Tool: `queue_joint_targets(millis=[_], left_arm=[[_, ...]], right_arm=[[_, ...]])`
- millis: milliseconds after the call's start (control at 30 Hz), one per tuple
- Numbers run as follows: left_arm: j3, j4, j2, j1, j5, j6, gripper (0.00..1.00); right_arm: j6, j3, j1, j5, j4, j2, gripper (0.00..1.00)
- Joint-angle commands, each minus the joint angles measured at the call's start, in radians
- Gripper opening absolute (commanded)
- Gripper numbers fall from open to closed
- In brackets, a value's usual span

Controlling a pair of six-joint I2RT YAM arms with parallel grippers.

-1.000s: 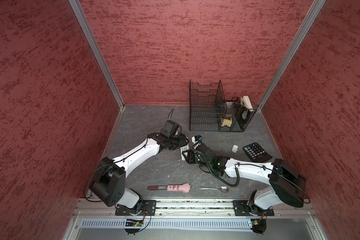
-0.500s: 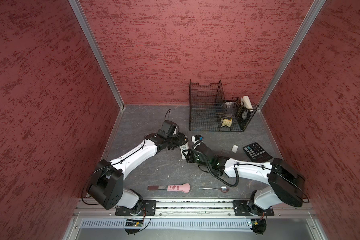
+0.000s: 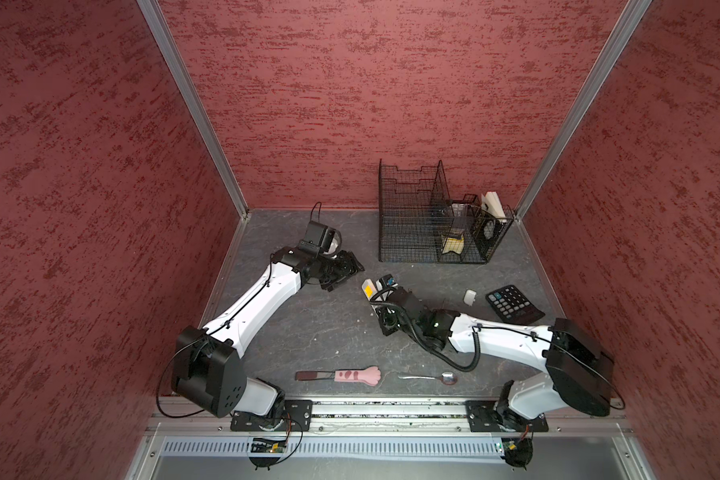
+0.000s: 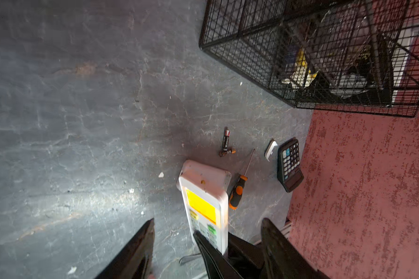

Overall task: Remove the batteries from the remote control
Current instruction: 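Grip the remote's edge with the right gripper while the left gripper holds it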

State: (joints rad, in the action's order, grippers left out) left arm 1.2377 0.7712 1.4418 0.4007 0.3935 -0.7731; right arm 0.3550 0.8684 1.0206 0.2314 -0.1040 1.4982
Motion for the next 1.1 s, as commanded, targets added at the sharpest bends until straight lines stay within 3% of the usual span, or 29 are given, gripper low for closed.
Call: queue_joint_targets(millis=[0,300,600,800,1067], left_arm=[[0.013,0.12,0.024,-0.017,0.084,-0.044,0.69],[0.048,0.203,0.067,-0.019,0.141,-0.099,0.65],[0.004,0.229,0.092,-0.029,0.158,-0.077,0.49],[-0.011,0.212,0.108,-0.046,0.174,-0.069,0.32],[0.013,0.229,0.135,-0.048,0.175,-0.036,0.24]], right_arm=[[-0.163,0.058,0.051,0.128,-0.052,0.009,0.0],[-0.297,0.116,0.143,0.293,-0.036,0.064,0.0],[-0.342,0.16,0.168,0.366,-0.013,0.105,0.0],[-0.344,0.178,0.177,0.375,-0.002,0.11,0.0],[-0.342,0.196,0.183,0.394,0.0,0.121,0.0]])
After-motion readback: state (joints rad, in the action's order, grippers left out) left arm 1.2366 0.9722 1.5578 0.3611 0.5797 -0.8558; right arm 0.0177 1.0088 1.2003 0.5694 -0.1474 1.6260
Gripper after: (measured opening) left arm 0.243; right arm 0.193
